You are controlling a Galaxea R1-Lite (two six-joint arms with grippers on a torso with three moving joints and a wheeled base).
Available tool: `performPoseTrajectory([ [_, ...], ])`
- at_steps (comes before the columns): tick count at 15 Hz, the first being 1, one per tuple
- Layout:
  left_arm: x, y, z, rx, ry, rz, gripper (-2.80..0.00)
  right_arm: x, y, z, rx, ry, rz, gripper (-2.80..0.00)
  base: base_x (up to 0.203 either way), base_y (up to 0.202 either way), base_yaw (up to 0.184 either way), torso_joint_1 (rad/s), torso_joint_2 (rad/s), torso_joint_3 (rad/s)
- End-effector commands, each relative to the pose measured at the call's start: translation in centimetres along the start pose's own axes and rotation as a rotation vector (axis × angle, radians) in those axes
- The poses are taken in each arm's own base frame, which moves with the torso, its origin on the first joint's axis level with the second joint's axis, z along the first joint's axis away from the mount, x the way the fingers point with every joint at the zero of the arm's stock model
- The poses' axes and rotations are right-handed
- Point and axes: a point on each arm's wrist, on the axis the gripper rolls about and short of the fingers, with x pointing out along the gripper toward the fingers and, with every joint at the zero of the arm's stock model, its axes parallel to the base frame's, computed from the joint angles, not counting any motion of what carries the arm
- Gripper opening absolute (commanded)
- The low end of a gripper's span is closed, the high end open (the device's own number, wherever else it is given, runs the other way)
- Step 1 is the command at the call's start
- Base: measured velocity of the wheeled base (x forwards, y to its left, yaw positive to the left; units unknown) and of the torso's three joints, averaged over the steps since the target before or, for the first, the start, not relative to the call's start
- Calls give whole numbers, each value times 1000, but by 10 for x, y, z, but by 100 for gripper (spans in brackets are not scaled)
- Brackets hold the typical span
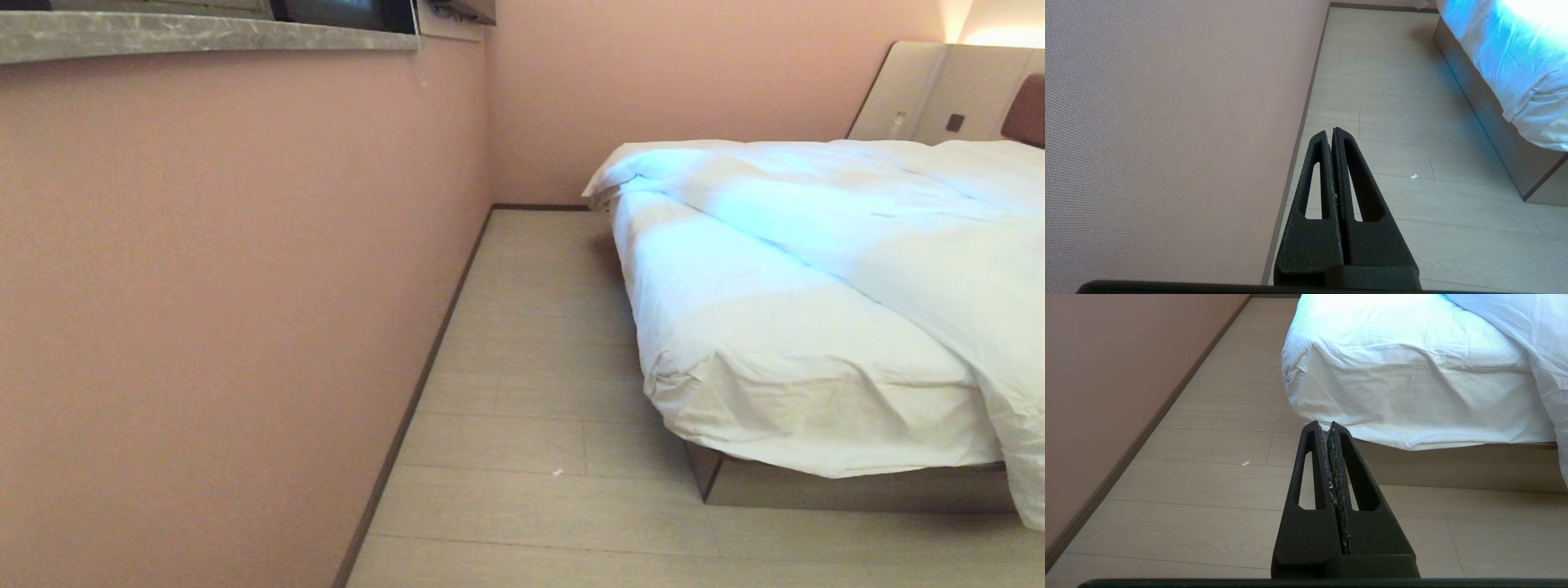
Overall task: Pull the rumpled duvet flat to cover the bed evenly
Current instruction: Hold the folded corner of the quilt
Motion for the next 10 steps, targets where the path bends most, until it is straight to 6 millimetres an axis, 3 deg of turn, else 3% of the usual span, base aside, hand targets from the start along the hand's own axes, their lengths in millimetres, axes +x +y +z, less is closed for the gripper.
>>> performPoseTrajectory([
  [1,0,0,0,1,1,0,-280,0,0,0,-1,1,0,-280,0,0,0,0,0,0],
  [10,0,0,0,-2,1,0,-280,0,0,0,-1,1,0,-280,0,0,0,0,0,0],
])
